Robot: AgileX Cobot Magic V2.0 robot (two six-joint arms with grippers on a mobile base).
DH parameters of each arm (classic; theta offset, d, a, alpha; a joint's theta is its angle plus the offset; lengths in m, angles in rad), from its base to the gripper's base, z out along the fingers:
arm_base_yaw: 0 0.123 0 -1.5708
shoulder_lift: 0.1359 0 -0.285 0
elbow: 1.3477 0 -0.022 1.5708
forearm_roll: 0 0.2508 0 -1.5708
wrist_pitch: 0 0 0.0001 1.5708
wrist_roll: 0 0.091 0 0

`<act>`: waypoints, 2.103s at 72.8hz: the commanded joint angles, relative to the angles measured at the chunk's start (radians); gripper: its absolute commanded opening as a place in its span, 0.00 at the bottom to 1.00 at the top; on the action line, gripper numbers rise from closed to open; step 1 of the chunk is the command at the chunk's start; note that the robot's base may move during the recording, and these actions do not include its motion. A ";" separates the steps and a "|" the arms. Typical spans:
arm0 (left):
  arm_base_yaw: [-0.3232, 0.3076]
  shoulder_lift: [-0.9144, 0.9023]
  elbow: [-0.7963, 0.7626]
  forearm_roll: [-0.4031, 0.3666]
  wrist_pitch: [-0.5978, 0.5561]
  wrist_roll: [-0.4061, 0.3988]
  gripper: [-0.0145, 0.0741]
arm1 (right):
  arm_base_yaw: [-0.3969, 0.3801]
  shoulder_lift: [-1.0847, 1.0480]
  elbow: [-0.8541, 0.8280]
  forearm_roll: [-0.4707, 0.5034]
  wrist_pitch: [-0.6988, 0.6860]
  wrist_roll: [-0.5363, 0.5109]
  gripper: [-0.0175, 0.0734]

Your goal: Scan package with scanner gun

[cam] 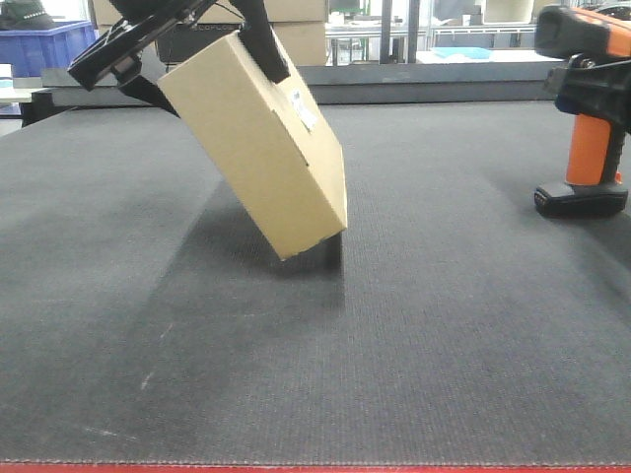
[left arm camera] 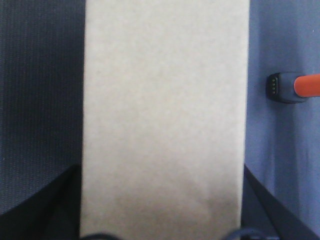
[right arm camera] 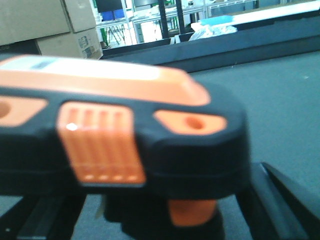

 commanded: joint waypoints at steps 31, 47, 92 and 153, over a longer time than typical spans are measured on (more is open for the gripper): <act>-0.005 -0.011 -0.007 -0.013 -0.010 -0.006 0.04 | 0.000 -0.105 0.118 -0.037 -0.013 0.011 0.74; 0.008 -0.019 -0.009 0.003 -0.010 -0.006 0.04 | 0.000 -0.183 0.187 -0.081 -0.009 0.011 0.74; 0.356 -0.147 -0.009 0.410 0.201 0.256 0.04 | 0.000 -0.565 0.319 -0.114 0.317 0.011 0.74; 0.435 -0.079 -0.009 0.452 0.193 0.370 0.47 | 0.000 -0.658 0.319 -0.114 0.403 0.011 0.74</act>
